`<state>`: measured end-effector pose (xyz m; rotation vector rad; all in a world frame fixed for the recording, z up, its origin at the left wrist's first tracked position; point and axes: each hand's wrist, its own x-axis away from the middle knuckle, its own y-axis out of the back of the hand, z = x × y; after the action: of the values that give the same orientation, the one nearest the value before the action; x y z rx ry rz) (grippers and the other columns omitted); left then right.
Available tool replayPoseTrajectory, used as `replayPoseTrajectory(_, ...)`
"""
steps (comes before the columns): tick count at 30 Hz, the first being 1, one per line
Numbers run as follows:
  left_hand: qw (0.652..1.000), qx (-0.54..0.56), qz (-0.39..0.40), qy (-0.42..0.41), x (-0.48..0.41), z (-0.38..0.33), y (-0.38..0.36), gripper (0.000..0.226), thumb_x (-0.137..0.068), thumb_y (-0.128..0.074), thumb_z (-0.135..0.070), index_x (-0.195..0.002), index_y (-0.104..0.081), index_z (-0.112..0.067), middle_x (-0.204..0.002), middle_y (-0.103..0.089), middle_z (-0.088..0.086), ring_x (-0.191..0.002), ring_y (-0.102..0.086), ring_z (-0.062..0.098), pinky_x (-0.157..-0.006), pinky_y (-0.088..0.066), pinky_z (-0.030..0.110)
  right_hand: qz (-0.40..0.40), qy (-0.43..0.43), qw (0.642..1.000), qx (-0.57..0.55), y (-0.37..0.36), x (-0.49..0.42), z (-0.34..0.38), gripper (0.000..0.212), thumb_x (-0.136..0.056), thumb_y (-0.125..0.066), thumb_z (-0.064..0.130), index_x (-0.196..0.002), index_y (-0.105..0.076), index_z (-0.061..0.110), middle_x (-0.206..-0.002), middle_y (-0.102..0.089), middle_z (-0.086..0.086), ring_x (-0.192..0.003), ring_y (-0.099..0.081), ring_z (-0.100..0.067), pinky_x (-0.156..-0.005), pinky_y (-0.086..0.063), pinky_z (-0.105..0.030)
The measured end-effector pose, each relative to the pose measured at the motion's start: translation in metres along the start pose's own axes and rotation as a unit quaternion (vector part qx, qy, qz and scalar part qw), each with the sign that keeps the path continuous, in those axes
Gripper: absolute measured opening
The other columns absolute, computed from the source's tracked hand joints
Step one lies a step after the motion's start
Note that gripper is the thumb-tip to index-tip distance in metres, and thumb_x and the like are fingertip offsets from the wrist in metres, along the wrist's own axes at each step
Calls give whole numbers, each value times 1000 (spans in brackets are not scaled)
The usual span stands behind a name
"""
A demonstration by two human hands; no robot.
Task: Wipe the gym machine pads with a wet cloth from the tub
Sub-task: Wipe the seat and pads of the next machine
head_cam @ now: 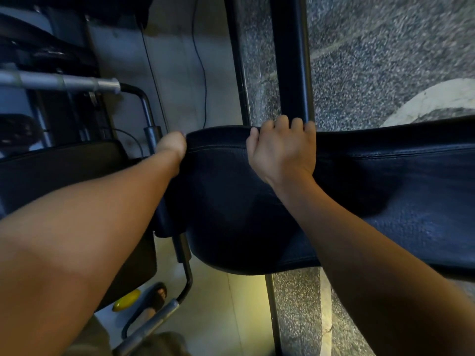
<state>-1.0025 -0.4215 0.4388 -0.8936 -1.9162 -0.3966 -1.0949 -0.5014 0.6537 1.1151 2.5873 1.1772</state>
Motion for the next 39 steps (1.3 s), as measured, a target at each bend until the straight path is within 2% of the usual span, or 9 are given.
replayPoseTrajectory(5,984,-76,-74,-145,33,2,-8,34,-100,-32,-38,-97,-64,-27,-116,-64,-5,-105,-56,19,-93,-43,31,-1,13,1000,-5,0,1,-3,54,-101,-25,42,-93,-66,8,-94,-64,-14,-86,-56,-35,-85,-38,-47)
replayPoseTrajectory(9,948,-114,6,-297,60,-21,-9,42,-103,-32,-28,-76,-64,-20,-129,-64,-17,-122,-54,3,-98,-37,23,-38,9,999,-19,-2,7,-3,49,-98,-33,34,-81,-68,4,-82,-64,-16,-75,-56,-35,-77,-39,-45)
replayPoseTrajectory(12,910,-198,45,-362,73,-43,-11,41,-107,-30,-35,-91,-67,-26,-108,-72,-13,-112,-61,6,-93,-44,27,-73,6,996,-43,0,13,-10,43,-96,-39,30,-78,-68,4,-77,-65,-16,-73,-57,-35,-77,-42,-44)
replayPoseTrajectory(15,884,-234,43,-403,91,-52,-24,37,-109,-30,-37,-118,-65,-28,-117,-71,-4,-114,-61,13,-82,-39,22,-83,4,996,-42,1,30,-37,45,-98,-38,30,-97,-70,0,-93,-69,-19,-95,-60,-40,-102,-42,-52)
replayPoseTrajectory(20,844,-229,33,-484,120,-47,-54,43,-109,-30,-35,-148,-47,-26,-139,-59,7,-137,-46,23,-107,-36,31,-103,-10,995,-5,7,72,-76,59,-98,-36,31,-142,-49,-6,-145,-51,-23,-143,-38,-41,-123,-17,-56)
replayPoseTrajectory(25,815,-217,42,-536,172,-35,-97,52,-110,-29,-33,-160,-19,-26,-167,-20,0,-155,-1,20,-124,1,39,-97,-24,995,5,10,118,-100,70,-95,-43,32,-155,-31,-2,-162,-31,-20,-153,-20,-38,-126,-9,-54)
replayPoseTrajectory(31,791,-208,70,-571,232,-56,-150,62,-109,-31,-32,-161,1,-23,-169,2,4,-154,14,20,-122,11,39,-179,-67,981,-22,4,165,-144,57,-99,-41,16,-152,-35,-7,-153,-42,-22,-148,-30,-40,-126,-12,-53)
replayPoseTrajectory(35,721,-273,78,-632,264,-73,-178,67,-105,-33,-30,-161,3,-19,-169,9,5,-153,17,20,-122,14,41,-196,-125,972,-20,1,195,-174,59,-97,-42,19,-152,-37,-3,-152,-44,-20,-145,-35,-38,-124,-15,-55)
replayPoseTrajectory(39,635,-369,-9,-678,260,-49,-176,58,-110,-23,-40,-161,-1,-24,-169,6,-1,-154,13,17,-125,4,49,-201,-110,973,-35,-9,216,-182,64,-92,-41,23,-151,-40,-1,-153,-44,-19,-146,-33,-40,-124,-14,-57)
